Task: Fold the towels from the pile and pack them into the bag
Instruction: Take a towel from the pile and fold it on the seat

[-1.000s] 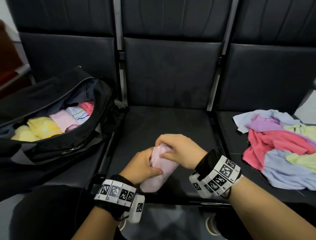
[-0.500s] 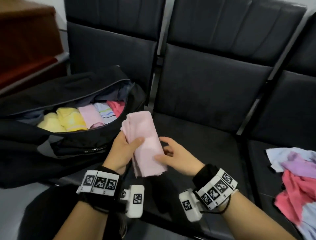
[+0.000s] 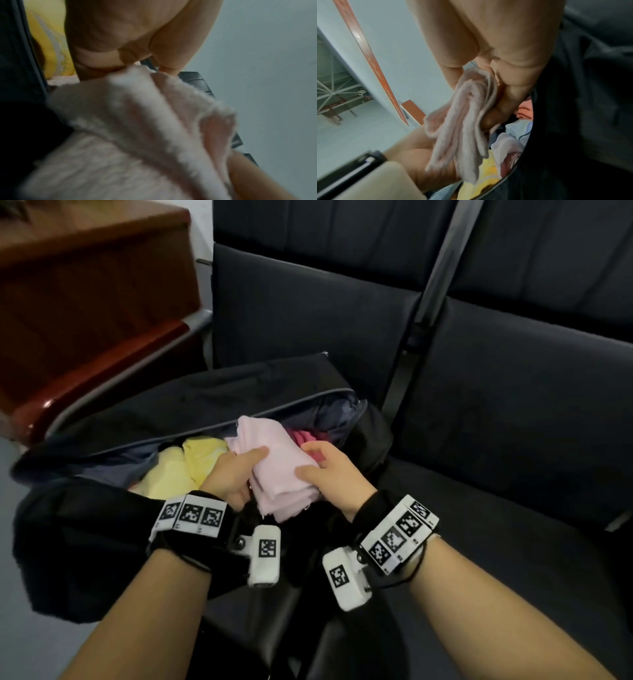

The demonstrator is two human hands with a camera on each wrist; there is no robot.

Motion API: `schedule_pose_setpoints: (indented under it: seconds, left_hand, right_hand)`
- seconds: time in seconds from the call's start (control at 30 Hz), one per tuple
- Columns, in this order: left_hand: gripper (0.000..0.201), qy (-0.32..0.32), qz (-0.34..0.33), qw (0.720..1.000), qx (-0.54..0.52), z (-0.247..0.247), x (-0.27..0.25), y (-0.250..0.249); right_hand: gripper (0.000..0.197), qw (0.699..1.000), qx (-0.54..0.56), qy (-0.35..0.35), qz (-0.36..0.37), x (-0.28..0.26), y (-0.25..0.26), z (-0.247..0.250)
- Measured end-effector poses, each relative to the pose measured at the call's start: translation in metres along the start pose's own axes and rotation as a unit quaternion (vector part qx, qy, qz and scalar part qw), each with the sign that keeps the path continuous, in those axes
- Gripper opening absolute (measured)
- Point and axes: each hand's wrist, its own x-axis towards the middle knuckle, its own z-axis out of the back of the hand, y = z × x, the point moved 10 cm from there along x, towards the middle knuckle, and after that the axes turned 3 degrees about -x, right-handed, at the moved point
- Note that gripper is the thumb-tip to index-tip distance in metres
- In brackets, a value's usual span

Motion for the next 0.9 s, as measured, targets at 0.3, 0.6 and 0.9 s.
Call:
schedule_pose_setpoints:
  seconds: [0.3, 0.6, 0.9]
  left_hand:
    - [0.042, 0.108, 0.093, 0.982, -0.121, -0.043, 0.037, -0.008]
    - [0.056, -0.027, -0.018, 0.998, 0.059, -0.014, 0.089, 0.004]
    - [0.069, -0.028, -0.068, 0.991, 0.113, -0.018, 0.049, -0.009]
  right_hand:
    - [0.023, 0.992, 0.073, -0.1, 0.017, 0.056, 0.015, 0.016]
    - [0.038, 0.985, -0.163, -0.055, -0.022, 0.071, -0.035, 0.0]
    - [0.047, 0.941, -0.337, 0.026, -0.01, 0.038, -0.03, -0.016]
